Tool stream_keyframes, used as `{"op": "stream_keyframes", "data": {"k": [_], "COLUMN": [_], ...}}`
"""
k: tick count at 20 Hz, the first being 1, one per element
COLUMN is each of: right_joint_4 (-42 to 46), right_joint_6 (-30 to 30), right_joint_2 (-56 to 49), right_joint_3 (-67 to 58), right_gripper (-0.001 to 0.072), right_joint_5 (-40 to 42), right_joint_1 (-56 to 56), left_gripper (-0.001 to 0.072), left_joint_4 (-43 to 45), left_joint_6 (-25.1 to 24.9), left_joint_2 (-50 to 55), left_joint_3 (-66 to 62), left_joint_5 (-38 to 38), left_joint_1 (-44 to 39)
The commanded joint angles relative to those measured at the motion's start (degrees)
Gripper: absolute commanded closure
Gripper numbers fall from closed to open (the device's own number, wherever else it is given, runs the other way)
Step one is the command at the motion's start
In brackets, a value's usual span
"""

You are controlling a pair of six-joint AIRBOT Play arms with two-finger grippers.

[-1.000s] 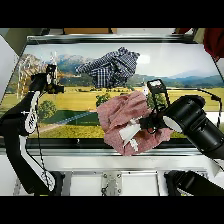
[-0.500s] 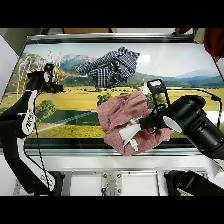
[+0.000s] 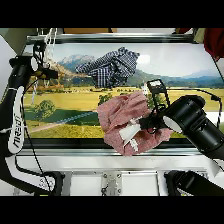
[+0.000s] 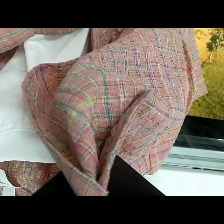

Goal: Fold the clothes and pants, and hang the long-sleeved shirts on hangers.

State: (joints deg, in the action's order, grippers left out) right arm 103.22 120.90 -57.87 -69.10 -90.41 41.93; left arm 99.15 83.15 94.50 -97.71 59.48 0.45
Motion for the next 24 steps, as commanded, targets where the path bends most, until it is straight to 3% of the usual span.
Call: {"op": "stream_keyframes", "data": {"k": [1, 5, 6, 8, 10, 11, 13, 14, 18, 24], "right_joint_4": [0.00, 0.00, 0.00, 0.00, 0.00, 0.00, 0.00, 0.00, 0.00, 0.00], "right_joint_6": [0.00, 0.00, 0.00, 0.00, 0.00, 0.00, 0.00, 0.00, 0.00, 0.00], "right_joint_2": [-0.04, -0.04, -0.04, -0.02, -0.02, -0.04, -0.02, -0.02, -0.02, -0.02], "right_joint_3": [0.00, 0.00, 0.00, 0.00, 0.00, 0.00, 0.00, 0.00, 0.00, 0.00], "right_gripper": [0.0699, 0.0699, 0.0699, 0.0699, 0.0699, 0.0699, 0.0700, 0.0699, 0.0699, 0.0700], "right_joint_5": [0.00, 0.00, 0.00, 0.00, 0.00, 0.00, 0.00, 0.00, 0.00, 0.00], "right_joint_1": [0.02, 0.02, 0.02, 0.02, 0.00, 0.00, 0.00, 0.00, 0.00, 0.00], "left_gripper": [0.0697, 0.0697, 0.0697, 0.0696, 0.0697, 0.0697, 0.0697, 0.0697, 0.0697, 0.0697], "left_joint_4": [-1.88, -24.44, -29.27, -29.66, -26.60, -27.32, -27.30, -27.26, -27.43, -34.34], "left_joint_6": [-11.23, -40.98, -45.83, -47.36, -47.52, -51.04, -64.13, -67.12, -67.30, -67.30], "left_joint_2": [-8.11, -18.49, -20.65, -24.63, -28.61, -30.38, -34.05, -35.95, -42.99, -51.30], "left_joint_3": [0.07, 3.69, 5.75, 10.71, 15.28, 17.40, 22.58, 25.68, 38.42, 52.26], "left_joint_5": [8.26, 25.18, 29.97, 36.33, 35.60, 35.85, 37.73, 38.66, 41.53, 41.31], "left_joint_1": [-3.56, -3.17, -2.25, -0.35, 1.55, 2.86, 5.27, 6.62, 8.68, 6.47]}}
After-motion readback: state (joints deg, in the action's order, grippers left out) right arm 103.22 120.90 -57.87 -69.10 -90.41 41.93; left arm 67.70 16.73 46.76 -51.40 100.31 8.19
